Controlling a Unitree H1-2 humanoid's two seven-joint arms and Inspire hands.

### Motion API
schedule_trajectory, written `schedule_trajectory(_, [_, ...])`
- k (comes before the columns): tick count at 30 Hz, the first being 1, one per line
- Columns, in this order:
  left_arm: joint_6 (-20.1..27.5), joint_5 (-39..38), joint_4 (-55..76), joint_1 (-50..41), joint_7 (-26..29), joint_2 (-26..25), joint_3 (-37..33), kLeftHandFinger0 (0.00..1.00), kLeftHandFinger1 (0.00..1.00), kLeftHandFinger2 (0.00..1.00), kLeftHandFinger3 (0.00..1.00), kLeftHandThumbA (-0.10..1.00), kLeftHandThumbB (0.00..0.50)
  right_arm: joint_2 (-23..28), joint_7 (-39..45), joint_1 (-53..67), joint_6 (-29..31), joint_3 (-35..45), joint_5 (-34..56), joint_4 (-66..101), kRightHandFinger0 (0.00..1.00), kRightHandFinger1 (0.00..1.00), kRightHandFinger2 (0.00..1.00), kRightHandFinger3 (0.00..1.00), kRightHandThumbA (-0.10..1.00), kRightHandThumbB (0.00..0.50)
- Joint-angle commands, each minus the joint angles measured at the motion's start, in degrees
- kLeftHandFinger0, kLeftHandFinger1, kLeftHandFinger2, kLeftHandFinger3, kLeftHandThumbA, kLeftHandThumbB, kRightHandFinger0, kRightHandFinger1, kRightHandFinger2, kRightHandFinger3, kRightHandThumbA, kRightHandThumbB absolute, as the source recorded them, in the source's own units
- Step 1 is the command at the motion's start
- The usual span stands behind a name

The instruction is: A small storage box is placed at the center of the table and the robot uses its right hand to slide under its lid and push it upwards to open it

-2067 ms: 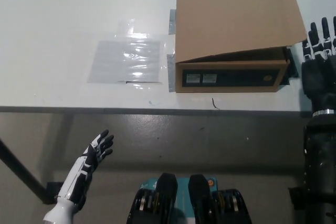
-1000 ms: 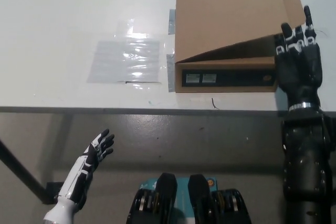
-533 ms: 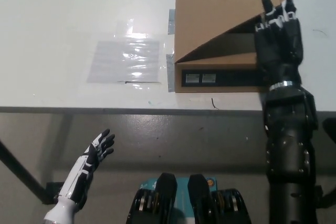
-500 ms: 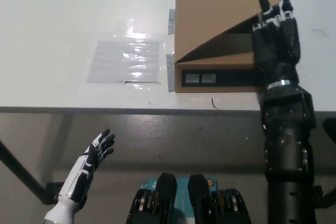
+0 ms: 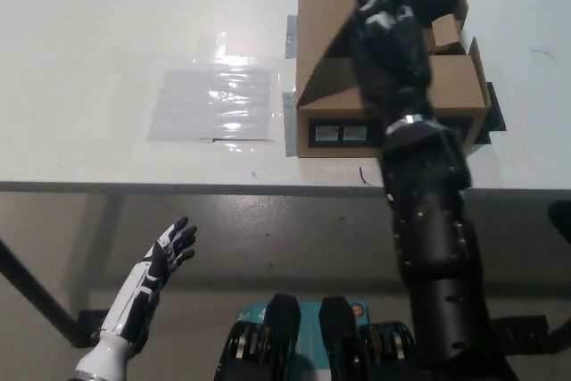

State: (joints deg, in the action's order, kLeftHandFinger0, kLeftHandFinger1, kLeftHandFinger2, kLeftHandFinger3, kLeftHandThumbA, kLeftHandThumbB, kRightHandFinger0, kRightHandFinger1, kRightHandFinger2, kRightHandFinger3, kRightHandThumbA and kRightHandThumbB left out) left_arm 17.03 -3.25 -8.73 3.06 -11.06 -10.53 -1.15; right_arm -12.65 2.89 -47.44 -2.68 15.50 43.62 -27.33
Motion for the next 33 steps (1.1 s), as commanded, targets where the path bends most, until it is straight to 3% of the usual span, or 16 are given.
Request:
schedule_trajectory(1, [0.1,0.5,2.6,0.8,-0.9,-1.3,-0.3,1.00,1.00,1.00,1.00,1.00,0.351,-2.1,2.0,-5.0,1.8,-3.8,-4.6,-0.4,1.00,1.00,1.00,1.00,1.00,0.304])
schedule_trajectory(8, [0.2,0.3,2.6,1.1,-1.1,-1.5,-0.6,1.00,1.00,1.00,1.00,1.00,0.370,-4.5,1.8,-5.9,1.9,-8.2,-8.1,-0.8,1.00,1.00,1.00,1.00,1.00,0.305])
schedule_trajectory(10, [0.0,0.3,2.8,1.1,-1.2,-1.8,-0.7,1.00,1.00,1.00,1.00,1.00,0.352,-5.0,1.6,-5.8,2.0,-9.3,-9.2,-1.3,1.00,1.00,1.00,1.00,1.00,0.321])
schedule_trajectory(13, [0.3,0.1,2.7,1.6,-1.3,-1.8,-1.1,1.00,1.00,1.00,1.00,1.00,0.345,-5.4,2.4,-6.0,2.4,-10.3,-10.3,-2.5,1.00,1.00,1.00,1.00,1.00,0.296])
schedule_trajectory(14, [0.4,0.3,2.5,1.7,-1.3,-1.8,-1.2,1.00,1.00,1.00,1.00,1.00,0.344,-5.8,2.9,-6.2,2.7,-10.6,-10.4,-4.1,1.00,1.00,1.00,1.00,1.00,0.325])
schedule_trajectory(19, [0.3,-0.2,2.3,2.3,-1.3,-1.8,-1.3,1.00,1.00,1.00,1.00,1.00,0.347,-6.9,2.9,-6.7,3.2,-11.7,-12.6,-8.3,1.00,1.00,1.00,1.00,1.00,0.281])
schedule_trajectory(22, [-0.4,0.9,2.6,2.4,-1.1,-2.1,-1.6,1.00,1.00,1.00,1.00,1.00,0.353,-6.7,5.5,-5.7,4.0,-12.7,-13.7,-12.1,1.00,1.00,1.00,1.00,1.00,0.313])
schedule_trajectory(29, [-1.4,0.7,3.2,2.7,-1.3,-2.1,-1.4,1.00,1.00,1.00,1.00,1.00,0.368,-6.6,6.9,-3.5,6.1,-12.6,-15.3,-16.5,1.00,1.00,1.00,1.00,1.00,0.278])
schedule_trajectory(33, [-1.7,0.9,3.1,2.6,-1.2,-2.0,-1.5,1.00,1.00,1.00,1.00,1.00,0.381,-6.5,7.2,-3.0,5.7,-12.2,-15.8,-17.2,1.00,1.00,1.00,1.00,1.00,0.282])
